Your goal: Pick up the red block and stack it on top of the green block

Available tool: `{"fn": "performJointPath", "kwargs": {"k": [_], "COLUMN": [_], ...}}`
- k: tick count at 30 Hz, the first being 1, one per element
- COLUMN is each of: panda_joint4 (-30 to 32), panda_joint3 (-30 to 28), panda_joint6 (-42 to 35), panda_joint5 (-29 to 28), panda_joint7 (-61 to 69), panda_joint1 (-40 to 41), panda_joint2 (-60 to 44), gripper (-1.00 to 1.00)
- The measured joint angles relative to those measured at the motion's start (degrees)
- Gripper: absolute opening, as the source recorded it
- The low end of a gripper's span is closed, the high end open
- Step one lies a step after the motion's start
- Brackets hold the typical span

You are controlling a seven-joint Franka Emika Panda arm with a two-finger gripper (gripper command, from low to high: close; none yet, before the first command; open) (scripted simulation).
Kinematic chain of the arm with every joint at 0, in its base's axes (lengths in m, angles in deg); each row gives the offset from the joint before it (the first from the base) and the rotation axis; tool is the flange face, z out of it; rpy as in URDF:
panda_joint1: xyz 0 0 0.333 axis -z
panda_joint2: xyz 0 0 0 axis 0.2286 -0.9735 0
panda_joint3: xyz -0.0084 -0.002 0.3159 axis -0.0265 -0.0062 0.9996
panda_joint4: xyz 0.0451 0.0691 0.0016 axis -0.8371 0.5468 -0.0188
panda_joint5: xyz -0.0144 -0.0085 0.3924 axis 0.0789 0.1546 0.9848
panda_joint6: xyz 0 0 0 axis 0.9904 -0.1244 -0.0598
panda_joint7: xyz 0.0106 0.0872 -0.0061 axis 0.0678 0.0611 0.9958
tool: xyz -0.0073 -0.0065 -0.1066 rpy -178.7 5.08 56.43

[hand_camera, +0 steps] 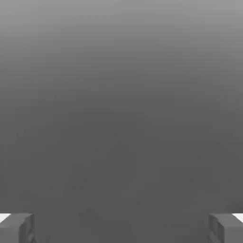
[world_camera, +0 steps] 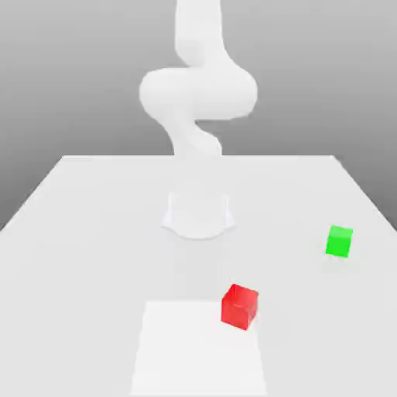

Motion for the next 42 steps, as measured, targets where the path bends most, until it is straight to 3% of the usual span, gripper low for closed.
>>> {"fn": "performJointPath", "kwargs": {"k": [17, 24, 25, 32, 39, 42], "panda_joint4": [27.86, 27.86, 27.66, 27.64, 29.51, 29.9], "panda_joint3": [-5.87, -1.88, -1.2, -0.82, -2.13, 0.33], "panda_joint6": [24.91, 37.99, 39.36, 39.37, 28.26, 25.68], "panda_joint5": [-0.84, 3.77, 3.94, 3.98, -0.19, 0.92], "panda_joint7": [41.49, 47.93, 48.03, 48.1, 45.08, 50.18], "panda_joint1": [-15.64, -13.74, -13.12, -12.73, -12.9, -18.3], "panda_joint2": [-35.46, -51.46, -53.03, -53.18, -40.17, -37.18], "gripper": [0.0, 0.0, -1.0, -1.0, -1.0, -1.0]}}
